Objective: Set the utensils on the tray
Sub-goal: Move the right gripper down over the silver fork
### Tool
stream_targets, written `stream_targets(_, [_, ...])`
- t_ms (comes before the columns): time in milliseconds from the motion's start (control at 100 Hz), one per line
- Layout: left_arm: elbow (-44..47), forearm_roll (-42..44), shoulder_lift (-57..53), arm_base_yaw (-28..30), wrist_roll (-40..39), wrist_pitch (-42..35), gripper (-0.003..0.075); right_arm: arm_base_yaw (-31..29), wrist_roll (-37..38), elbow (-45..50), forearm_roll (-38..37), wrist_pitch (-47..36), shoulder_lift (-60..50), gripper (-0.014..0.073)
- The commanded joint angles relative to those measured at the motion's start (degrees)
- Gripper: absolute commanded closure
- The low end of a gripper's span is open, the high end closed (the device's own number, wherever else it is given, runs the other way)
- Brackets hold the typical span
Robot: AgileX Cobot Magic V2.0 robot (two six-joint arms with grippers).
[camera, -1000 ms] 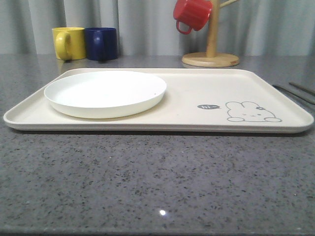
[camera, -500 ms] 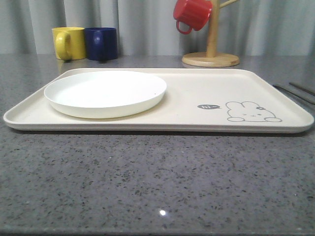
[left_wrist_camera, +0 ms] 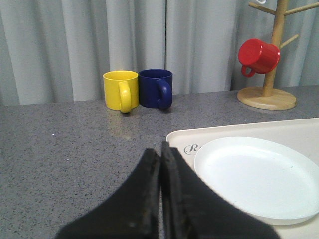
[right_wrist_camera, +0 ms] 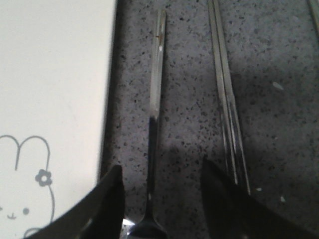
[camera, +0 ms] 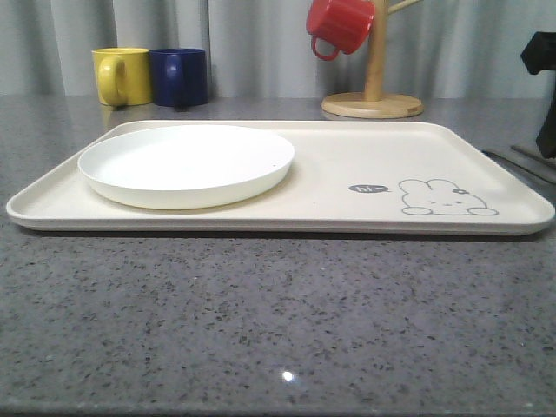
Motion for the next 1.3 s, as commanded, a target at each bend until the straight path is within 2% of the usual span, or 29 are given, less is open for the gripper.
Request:
stream_targets(0, [-1.6,-0.3,0.4,-0.4,0.1,-4.9,0.0738,-0.1,-0.8,-2.0,0.6,-4.3,-0.7,0.0223])
stream_targets(680, [-1.6,-0.3,0.4,-0.4,0.1,-4.9,0.0738,-0.1,-0.8,-2.0,1.5,-6.4,5.0,0.0236])
stream_targets(930, [-1.6,-0.3,0.4,-0.4,0.1,-4.8,0.0738,-0.1,-0.8,-2.0,1.8,-5.9,5.7,0.0377])
stream_targets(1170, [-1.6,-0.3,0.4,-0.4,0.1,-4.8,0.0738,-0.1,-0.7,-2.1,2.1,-5.5,5.5,0.0666])
stream_targets(1290, [-1.6,-0.3,0.4,-0.4,0.1,-4.8,0.0738,-0.1,-0.7,-2.5,2.5,-3.6,4.9,0.0656])
